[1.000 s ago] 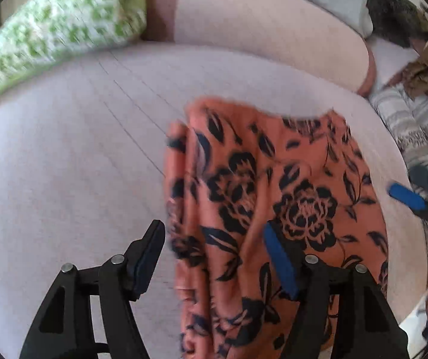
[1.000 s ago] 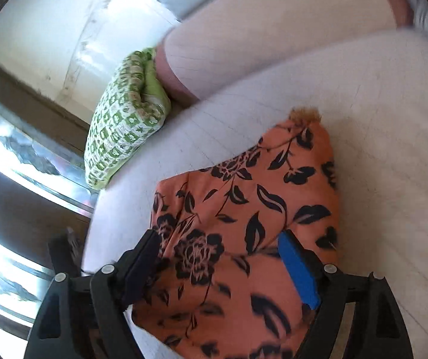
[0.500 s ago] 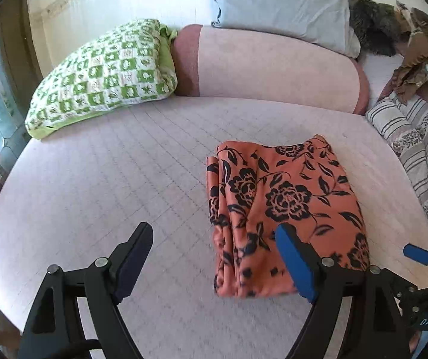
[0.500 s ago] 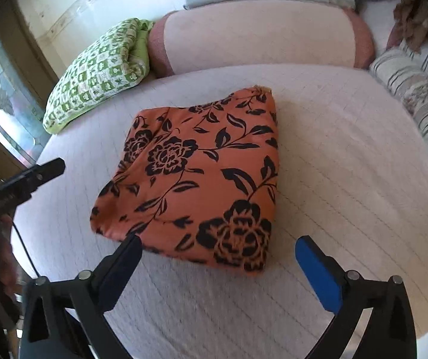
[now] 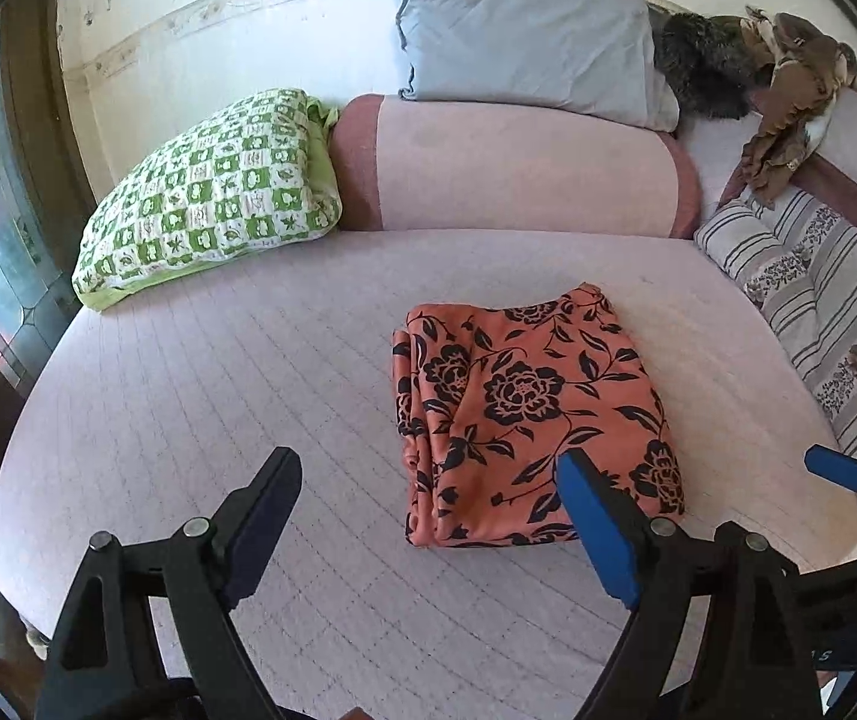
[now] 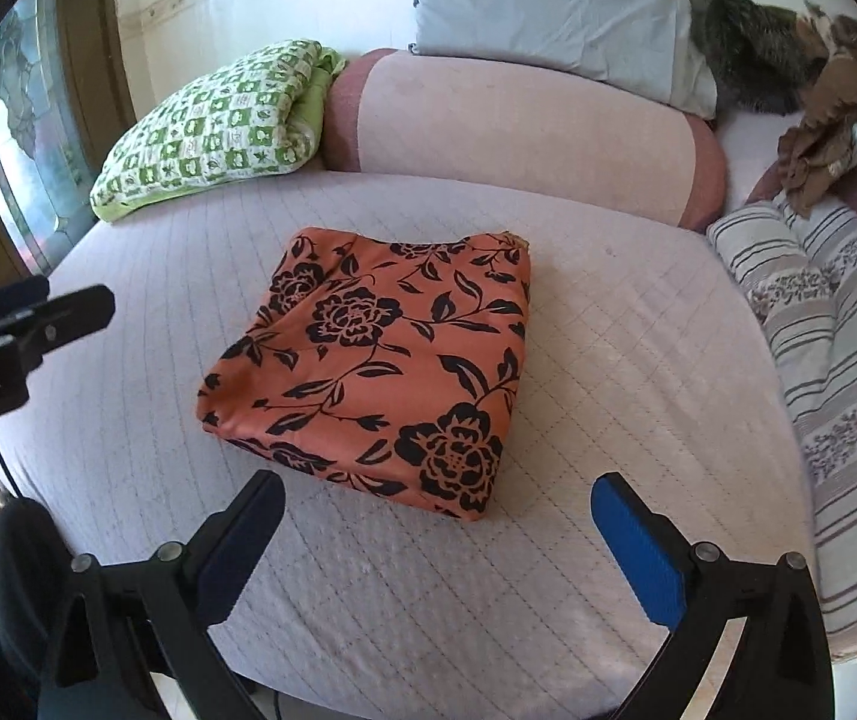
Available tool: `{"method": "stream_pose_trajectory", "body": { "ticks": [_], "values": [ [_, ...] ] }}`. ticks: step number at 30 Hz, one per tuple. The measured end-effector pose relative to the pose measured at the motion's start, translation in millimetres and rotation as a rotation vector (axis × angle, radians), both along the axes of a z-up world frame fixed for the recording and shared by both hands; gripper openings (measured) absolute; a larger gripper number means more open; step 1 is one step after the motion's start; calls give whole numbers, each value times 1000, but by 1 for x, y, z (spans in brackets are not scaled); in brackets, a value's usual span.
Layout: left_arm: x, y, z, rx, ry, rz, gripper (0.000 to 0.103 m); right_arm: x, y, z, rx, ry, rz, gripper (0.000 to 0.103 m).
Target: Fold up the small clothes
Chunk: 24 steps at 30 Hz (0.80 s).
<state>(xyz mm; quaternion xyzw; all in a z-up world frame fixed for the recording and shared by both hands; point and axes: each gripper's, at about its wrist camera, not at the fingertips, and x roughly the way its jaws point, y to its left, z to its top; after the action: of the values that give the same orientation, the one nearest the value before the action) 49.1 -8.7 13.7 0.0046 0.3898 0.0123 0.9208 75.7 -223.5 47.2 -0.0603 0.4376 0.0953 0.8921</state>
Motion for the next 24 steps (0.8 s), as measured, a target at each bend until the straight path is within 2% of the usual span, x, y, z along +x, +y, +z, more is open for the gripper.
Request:
{"method": "stream_pose_trajectory", "body": {
  "ticks": [8, 24],
  "values": [
    [-5, -8, 6, 25, -37, 16, 87, -6, -1, 12, -14, -28, 4, 103],
    [6, -7, 0, 12, -16, 28, 87, 6, 8, 16, -21, -48, -1, 103]
  ]
}}
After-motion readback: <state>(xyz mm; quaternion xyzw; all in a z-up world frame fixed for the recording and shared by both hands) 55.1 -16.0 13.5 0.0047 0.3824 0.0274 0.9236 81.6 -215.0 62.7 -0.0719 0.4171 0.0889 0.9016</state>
